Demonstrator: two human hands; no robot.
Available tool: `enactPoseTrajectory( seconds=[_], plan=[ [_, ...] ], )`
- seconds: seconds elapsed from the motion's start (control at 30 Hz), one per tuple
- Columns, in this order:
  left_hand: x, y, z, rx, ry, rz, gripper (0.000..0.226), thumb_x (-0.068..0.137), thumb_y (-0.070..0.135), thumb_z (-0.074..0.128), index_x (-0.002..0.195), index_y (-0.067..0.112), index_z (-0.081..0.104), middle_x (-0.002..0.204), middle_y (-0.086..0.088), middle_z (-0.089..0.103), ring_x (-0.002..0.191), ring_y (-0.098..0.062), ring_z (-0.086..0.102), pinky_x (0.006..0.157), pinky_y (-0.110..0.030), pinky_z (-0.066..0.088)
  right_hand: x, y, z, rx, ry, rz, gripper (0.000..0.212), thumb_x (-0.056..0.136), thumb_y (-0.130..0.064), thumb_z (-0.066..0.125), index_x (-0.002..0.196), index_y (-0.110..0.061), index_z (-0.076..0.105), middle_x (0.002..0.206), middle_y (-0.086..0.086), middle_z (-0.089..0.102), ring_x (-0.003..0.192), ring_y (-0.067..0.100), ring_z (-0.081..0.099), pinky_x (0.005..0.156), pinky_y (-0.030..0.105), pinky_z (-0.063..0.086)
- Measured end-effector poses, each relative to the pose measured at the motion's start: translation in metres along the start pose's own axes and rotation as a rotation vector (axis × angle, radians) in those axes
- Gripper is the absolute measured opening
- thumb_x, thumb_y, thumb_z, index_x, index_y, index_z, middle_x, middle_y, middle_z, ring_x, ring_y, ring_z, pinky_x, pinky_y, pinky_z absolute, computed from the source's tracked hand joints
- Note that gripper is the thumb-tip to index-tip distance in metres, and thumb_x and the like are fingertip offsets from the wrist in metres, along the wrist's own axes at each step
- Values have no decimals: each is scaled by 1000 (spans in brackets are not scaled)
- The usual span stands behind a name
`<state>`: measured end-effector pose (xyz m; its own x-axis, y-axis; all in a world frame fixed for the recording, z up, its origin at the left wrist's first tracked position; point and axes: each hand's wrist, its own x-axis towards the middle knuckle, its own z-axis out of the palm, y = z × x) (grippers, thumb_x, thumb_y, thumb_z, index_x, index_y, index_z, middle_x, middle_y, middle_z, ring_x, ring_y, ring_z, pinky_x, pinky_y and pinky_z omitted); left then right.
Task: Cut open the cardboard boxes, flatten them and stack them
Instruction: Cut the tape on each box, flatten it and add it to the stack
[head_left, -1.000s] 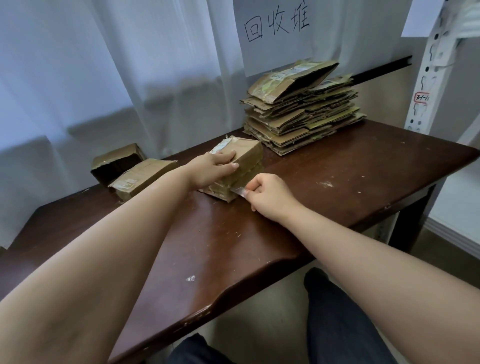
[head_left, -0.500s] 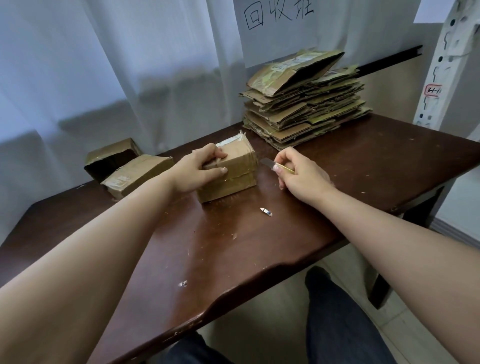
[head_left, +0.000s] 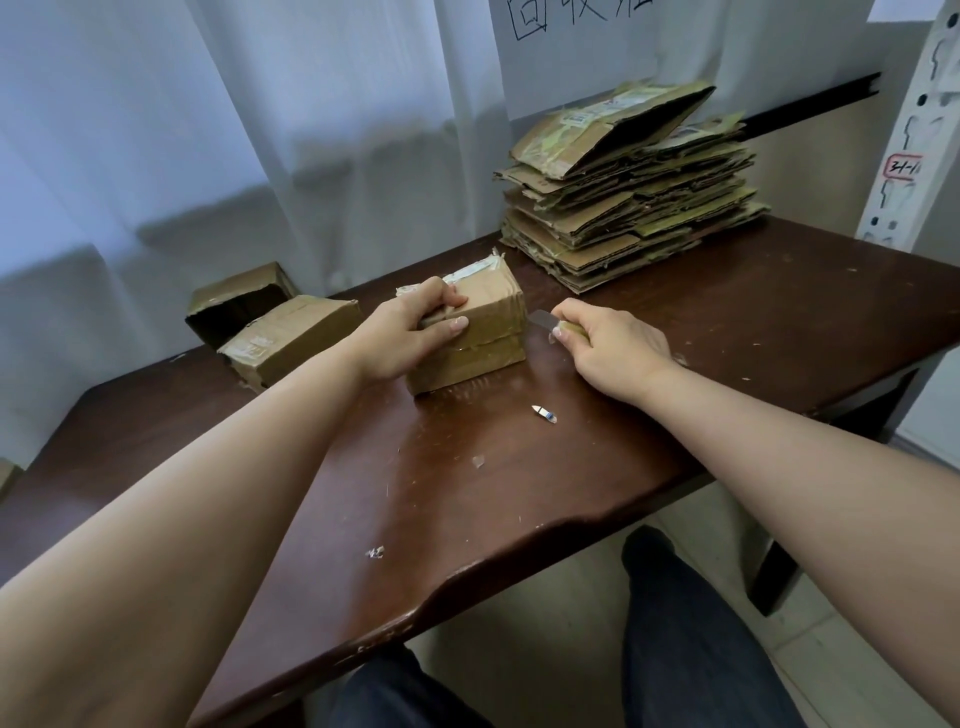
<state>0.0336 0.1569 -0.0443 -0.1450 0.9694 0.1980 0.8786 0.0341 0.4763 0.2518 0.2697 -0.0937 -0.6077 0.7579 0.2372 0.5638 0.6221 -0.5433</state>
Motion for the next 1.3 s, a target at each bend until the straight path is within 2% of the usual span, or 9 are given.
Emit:
enactPoseTrajectory(
  seconds=[0.2,0.33,0.5,0.67,0.93,1.1,1.17,1.23,1.3],
  plan=[
    [2,-3,-1,-40,-11,-8,23,95,24,60,113,10,55,128,7,55,127,-11,47,109,-28,34,-5,0,0,-42,-4,-4,22,101,-37,37,115,-30,52,111,4,65,107,32,57,76,34,35],
    [3,-2,-2,-64,-6,-18,27,88,40,56,108,21,55,128,3,58,125,-12,49,107,-26,35,-5,1,-1,-28,16,45,22,101,-37,36,108,-28,55,110,2,65,104,30,58,75,35,37],
    [7,1,-8,-110,9,-56,12,96,27,57,108,22,59,120,-9,63,103,-12,55,92,-26,43,-1,-3,-1,8,11,62,23,101,-39,36,106,-29,55,107,-1,65,103,28,58,74,33,35],
    [14,2,-11,-75,32,-65,5,97,30,55,100,27,59,98,-3,62,86,-11,53,77,-25,44,8,-7,5,102,5,72,23,100,-40,36,103,-28,55,97,-6,63,97,24,58,75,34,38],
    [22,3,-9,-53,64,-74,15,97,33,55,103,21,61,92,0,61,83,-13,53,82,-34,47,11,-6,7,75,-2,40,21,99,-36,39,100,-25,57,95,-4,63,96,25,57,74,34,38],
    [19,5,-8,-26,45,-78,7,97,33,54,97,29,60,97,-3,64,85,-12,56,84,-35,49,8,-5,2,38,-28,37,20,99,-35,40,101,-27,58,100,-2,64,100,27,57,74,32,36],
    [18,6,-9,-31,89,-94,7,97,32,54,94,28,59,91,-3,64,82,-14,57,84,-37,51,5,-6,1,-33,-60,14,20,98,-37,41,102,-30,59,104,-2,65,103,27,58,76,32,37],
    [17,7,-11,-56,147,-140,13,98,33,53,97,22,59,83,2,63,80,-17,60,82,-40,53,1,-8,3,-106,-70,-6,20,97,-38,41,104,-32,59,106,-2,66,105,27,58,76,32,36],
    [18,13,-8,-39,134,-167,20,98,36,52,105,20,61,89,4,63,86,-17,60,81,-35,52,1,-7,2,-40,-20,56,23,98,-39,40,105,-29,59,106,-1,66,104,28,58,77,33,38]
  ],
)
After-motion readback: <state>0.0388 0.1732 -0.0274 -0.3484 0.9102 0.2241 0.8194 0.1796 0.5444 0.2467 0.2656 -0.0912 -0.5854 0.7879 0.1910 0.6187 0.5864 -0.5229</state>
